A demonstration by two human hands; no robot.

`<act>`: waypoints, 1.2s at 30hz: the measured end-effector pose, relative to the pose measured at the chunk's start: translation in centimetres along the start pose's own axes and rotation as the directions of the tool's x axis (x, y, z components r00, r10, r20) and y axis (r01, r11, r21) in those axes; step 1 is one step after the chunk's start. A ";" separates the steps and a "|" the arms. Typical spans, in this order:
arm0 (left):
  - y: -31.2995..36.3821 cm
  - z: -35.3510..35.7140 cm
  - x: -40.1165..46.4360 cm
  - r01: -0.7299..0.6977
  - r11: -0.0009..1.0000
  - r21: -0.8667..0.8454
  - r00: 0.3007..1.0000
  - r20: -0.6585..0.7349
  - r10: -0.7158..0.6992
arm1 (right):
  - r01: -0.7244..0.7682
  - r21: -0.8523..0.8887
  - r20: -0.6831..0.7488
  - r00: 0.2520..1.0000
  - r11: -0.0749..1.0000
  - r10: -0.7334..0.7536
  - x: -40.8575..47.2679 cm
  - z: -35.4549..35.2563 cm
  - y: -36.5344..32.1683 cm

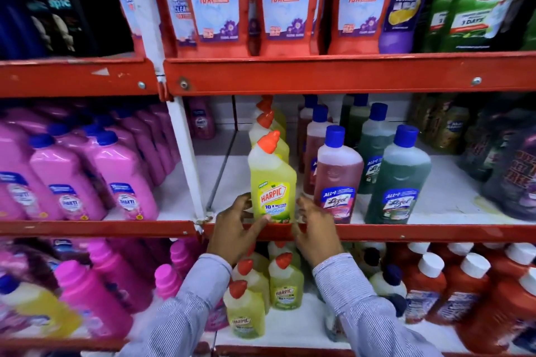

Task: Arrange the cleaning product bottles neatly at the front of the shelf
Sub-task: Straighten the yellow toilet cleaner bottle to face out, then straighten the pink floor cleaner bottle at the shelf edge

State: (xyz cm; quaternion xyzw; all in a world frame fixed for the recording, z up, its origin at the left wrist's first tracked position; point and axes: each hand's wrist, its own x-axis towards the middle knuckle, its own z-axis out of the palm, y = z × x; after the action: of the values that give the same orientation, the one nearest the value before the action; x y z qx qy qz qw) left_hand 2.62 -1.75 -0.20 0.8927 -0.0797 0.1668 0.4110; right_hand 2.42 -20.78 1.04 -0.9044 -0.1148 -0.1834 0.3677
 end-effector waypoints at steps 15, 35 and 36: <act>-2.1 0.0 2.5 0.059 0.982 -0.180 0.996 0.083 -0.045 | -0.093 0.126 0.110 0.991 0.988 0.079 1.2 -0.2 -0.5; 6.7 6.4 -2.5 -0.242 0.959 -0.147 0.951 -0.231 0.205 | -0.181 0.159 -0.319 0.921 0.971 0.224 -2.9 -6.0 6.3; 6.9 7.3 -2.1 -0.193 0.968 -0.159 0.971 -0.174 0.165 | -0.183 0.136 -0.256 0.943 0.974 0.213 -2.5 -5.9 6.6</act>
State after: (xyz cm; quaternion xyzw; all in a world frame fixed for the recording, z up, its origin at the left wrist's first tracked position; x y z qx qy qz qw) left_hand 0.45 -11.78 -0.50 0.8261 -0.1413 0.2667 0.4758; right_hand 0.97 -29.75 -0.17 -0.8563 0.0177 -0.2601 0.4458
